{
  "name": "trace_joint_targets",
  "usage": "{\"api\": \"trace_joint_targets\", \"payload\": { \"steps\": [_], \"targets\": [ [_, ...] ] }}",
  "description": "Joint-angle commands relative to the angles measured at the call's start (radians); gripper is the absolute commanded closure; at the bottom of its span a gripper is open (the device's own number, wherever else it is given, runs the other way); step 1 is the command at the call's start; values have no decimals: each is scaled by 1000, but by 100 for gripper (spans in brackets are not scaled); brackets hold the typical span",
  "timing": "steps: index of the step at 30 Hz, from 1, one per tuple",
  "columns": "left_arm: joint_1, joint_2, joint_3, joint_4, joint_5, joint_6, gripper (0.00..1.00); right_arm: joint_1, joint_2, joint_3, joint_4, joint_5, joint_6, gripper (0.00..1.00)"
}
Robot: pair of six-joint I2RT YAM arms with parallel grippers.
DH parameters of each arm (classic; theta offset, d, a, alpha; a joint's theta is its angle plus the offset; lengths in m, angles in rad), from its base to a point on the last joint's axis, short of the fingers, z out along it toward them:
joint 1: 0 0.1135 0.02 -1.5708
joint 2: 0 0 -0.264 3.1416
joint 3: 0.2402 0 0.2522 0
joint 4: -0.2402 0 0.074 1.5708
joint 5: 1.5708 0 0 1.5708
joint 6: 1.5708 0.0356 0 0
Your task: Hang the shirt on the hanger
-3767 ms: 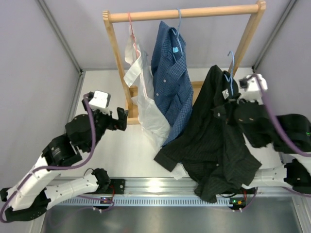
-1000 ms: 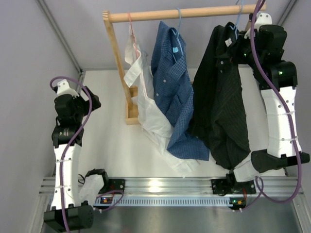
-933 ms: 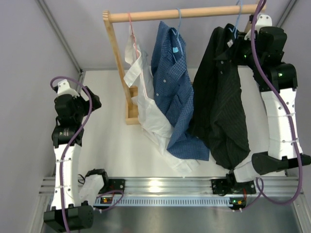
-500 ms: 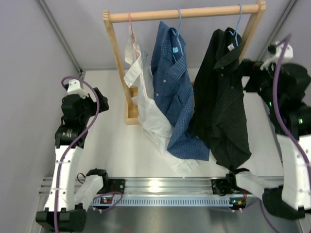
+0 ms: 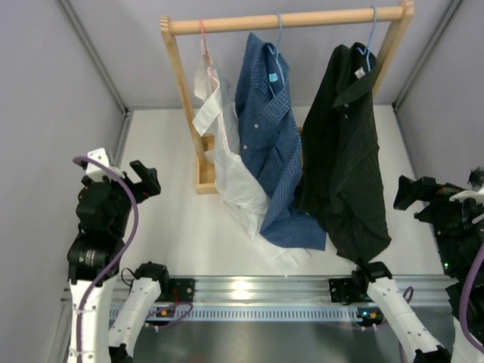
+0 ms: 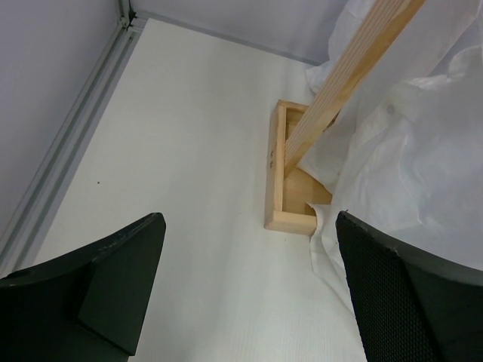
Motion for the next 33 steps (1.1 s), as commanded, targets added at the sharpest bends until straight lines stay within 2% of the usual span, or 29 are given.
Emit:
{"api": "trace_joint_targets", "payload": {
  "steps": [1,8,33],
  "targets": [
    [-3,-35,41,-88,12,30,2,7,-28,-33,-68,5,6,0],
    [-4,-106,60,-139,90,58,2,8,-82,-151,-79,-25,23,0],
    [-8,-135,-28,-91,110,43,2,10,-99,-230,-13,-58,40,1]
  ]
}}
